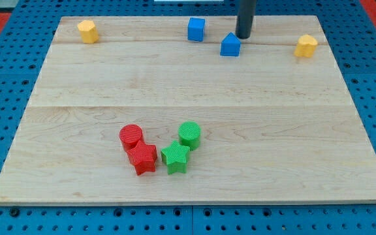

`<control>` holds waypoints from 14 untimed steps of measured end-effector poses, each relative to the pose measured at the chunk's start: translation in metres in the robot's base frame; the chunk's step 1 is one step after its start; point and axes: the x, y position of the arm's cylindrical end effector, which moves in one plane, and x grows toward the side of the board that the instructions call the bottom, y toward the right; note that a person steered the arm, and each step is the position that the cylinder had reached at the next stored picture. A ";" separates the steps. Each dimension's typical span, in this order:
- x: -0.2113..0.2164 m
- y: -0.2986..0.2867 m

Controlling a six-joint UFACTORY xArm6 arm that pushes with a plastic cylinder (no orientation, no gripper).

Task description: Place the yellow heart to the left of the green circle

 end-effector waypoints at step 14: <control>0.252 -0.214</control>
